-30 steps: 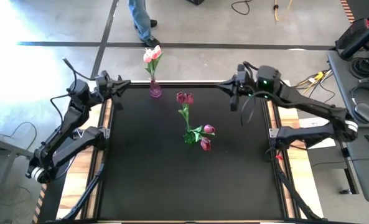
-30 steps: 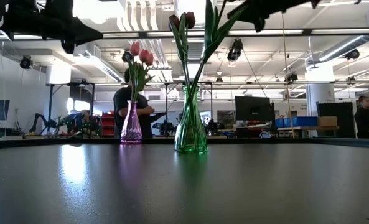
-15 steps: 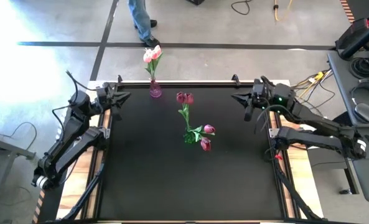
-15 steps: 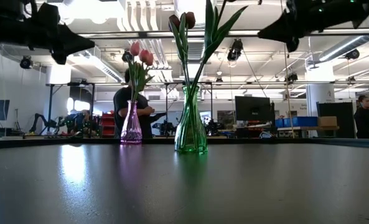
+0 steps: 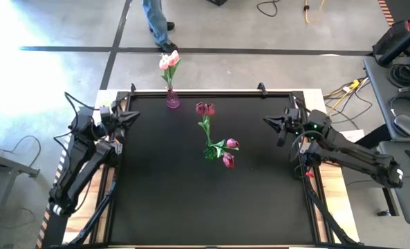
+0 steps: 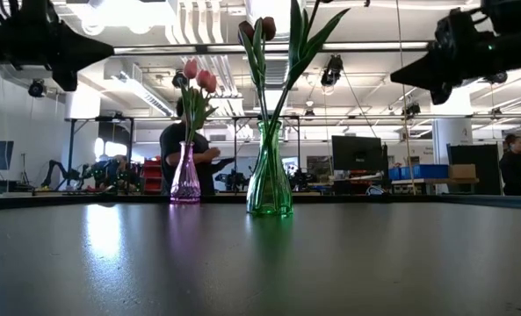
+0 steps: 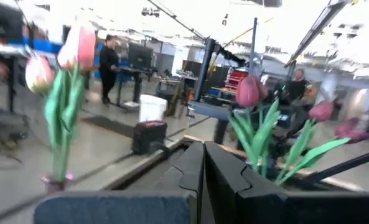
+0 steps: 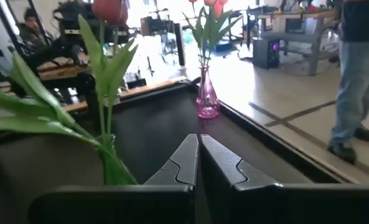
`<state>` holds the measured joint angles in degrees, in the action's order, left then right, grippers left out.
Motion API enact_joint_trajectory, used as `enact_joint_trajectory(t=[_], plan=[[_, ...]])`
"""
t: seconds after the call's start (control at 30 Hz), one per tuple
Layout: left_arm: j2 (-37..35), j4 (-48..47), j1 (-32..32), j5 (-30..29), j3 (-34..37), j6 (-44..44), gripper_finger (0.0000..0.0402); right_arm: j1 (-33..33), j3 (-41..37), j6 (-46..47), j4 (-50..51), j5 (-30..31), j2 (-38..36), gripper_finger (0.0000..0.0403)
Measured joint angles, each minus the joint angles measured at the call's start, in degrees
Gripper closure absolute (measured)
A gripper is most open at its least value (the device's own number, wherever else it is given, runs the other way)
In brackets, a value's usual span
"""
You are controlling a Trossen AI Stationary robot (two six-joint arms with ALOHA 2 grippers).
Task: Sort flowers into vase by color
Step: Return to Home Position
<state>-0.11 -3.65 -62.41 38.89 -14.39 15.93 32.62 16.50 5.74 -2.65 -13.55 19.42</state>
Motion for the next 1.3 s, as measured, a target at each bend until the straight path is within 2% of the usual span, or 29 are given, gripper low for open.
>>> enact_joint_trajectory(t=[0.1, 0.27, 0.37, 0.47, 0.6, 0.8, 0.9, 1.03, 1.13, 1.3], plan=[[0.34, -0.4, 0.72, 1.15, 0.11, 2.46, 0.0401, -0.35, -4.23, 1.66, -2.74, -0.59, -3.62, 0.0394], [0.08, 0.12, 2.16, 0.97, 0.31, 0.44, 0.0401, -0.72, -9.36, 3.61, -5.67, -0.78, -8.95, 0.0394], [0.07, 1.22, 2.92, -0.17, 2.34, -0.23, 0.0401, -0.74, -12.33, 3.89, -6.35, 1.21, -11.55, 0.0394], [0.09, 9.77, 4.29, -2.27, 6.96, 1.57, 0.0401, -0.74, -15.84, 5.01, -8.55, 2.17, -13.7, 0.0394], [0.12, 20.88, 7.05, -5.22, 13.81, 5.5, 0.0401, -0.75, -15.82, 4.01, -5.81, 4.76, -15.35, 0.0394], [0.1, 11.13, 11.95, -9.69, 12.15, -3.37, 0.0401, -0.76, -15.82, 3.27, -3.63, 4.76, -16.48, 0.0394], [0.06, 7.76, 14.71, -11.98, 13.61, -5.15, 0.0401, -0.76, -15.83, 3.63, -1.69, 4.68, -16.41, 0.0394], [0.45, 8.12, 21.1, -19.2, 13.79, -6.55, 0.0401, -0.98, -15.84, 4.14, -2.15, 4.1, -16.49, 0.0394], [0.29, 6.38, 28.71, -28.27, 13.79, -7.84, 0.0401, -1.01, -15.84, 3.59, -2.36, 4.55, -17.08, 0.0394], [1.32, 5.79, 45.44, -45.7, 13.79, -10.59, 0.0401, -1.46, -15.86, 2.91, -1.85, 4.73, -18.09, 0.0394]])
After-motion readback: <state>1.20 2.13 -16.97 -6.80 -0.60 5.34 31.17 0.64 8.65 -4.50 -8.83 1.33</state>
